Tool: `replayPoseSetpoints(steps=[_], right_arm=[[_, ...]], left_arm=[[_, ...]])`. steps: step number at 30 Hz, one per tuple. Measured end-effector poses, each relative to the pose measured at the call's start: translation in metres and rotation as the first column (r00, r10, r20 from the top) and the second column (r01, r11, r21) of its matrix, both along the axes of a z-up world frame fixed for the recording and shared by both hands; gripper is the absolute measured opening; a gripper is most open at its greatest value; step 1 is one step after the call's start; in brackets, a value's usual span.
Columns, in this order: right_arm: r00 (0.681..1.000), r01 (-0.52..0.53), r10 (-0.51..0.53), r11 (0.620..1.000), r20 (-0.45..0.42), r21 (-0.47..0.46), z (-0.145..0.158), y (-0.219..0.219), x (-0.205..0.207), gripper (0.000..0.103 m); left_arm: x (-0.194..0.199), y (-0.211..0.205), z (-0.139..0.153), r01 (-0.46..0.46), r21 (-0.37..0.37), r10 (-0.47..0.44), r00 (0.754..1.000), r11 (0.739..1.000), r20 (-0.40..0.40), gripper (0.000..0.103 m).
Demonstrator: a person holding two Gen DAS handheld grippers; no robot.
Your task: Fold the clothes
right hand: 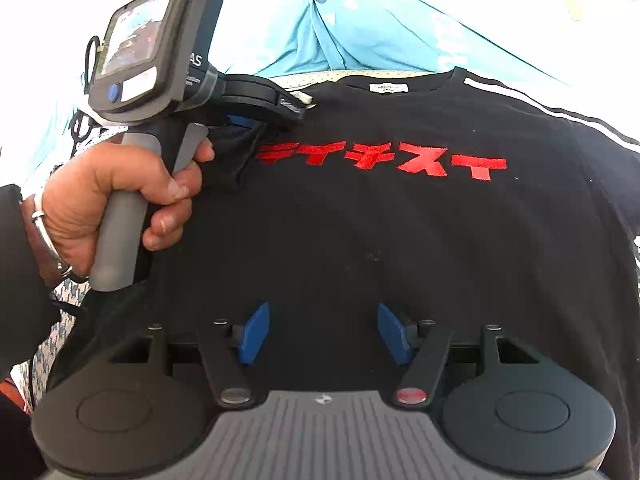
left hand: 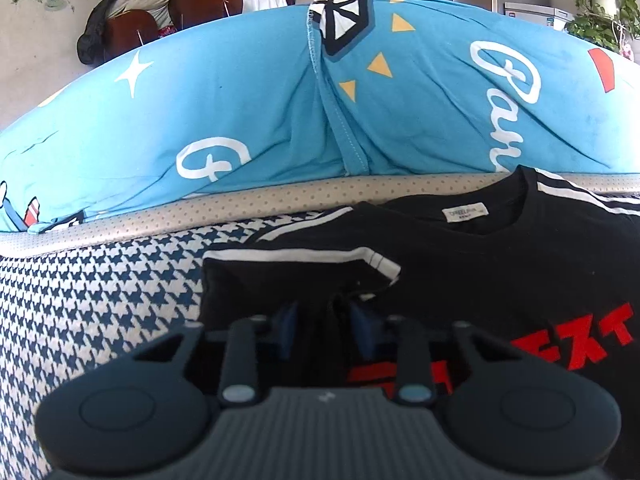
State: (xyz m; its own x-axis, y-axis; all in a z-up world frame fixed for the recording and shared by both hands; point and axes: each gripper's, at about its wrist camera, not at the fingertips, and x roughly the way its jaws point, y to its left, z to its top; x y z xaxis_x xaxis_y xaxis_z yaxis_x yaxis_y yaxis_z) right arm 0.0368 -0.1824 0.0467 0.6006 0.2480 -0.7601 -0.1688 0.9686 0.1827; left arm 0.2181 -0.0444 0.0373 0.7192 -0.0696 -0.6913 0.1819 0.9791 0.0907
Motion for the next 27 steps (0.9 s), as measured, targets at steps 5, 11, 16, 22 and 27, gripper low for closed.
replayPoseSetpoints(steps=[5, 11, 16, 22, 27], right_arm=[[1.0, -0.006, 0.006, 1.0, 0.005, -0.015, -0.001, 0.003, 0.001, 0.062], [1.0, -0.011, 0.012, 1.0, 0.01, -0.026, -0.001, 0.006, 0.001, 0.065], [1.0, -0.015, 0.015, 0.999, 0.017, -0.047, -0.002, 0.008, 0.001, 0.066], [1.0, -0.017, 0.019, 0.998, 0.023, -0.064, -0.003, 0.011, 0.001, 0.069], [0.998, -0.04, 0.043, 0.995, 0.034, -0.087, -0.004, 0.014, 0.001, 0.07]], left_arm=[[-0.004, 0.017, 0.015, -0.047, -0.004, 0.047, 0.998, 0.999, 0.028, 0.016], [-0.001, 0.05, 0.026, -0.136, -0.009, 0.136, 0.99, 0.991, 0.043, 0.016], [0.005, 0.087, 0.02, -0.256, 0.012, 0.256, 0.967, 0.967, 0.005, 0.016], [0.012, 0.131, 0.012, -0.394, 0.045, 0.396, 0.918, 0.918, -0.037, 0.016], [0.015, 0.165, 0.006, -0.499, 0.076, 0.504, 0.861, 0.863, -0.072, 0.016]])
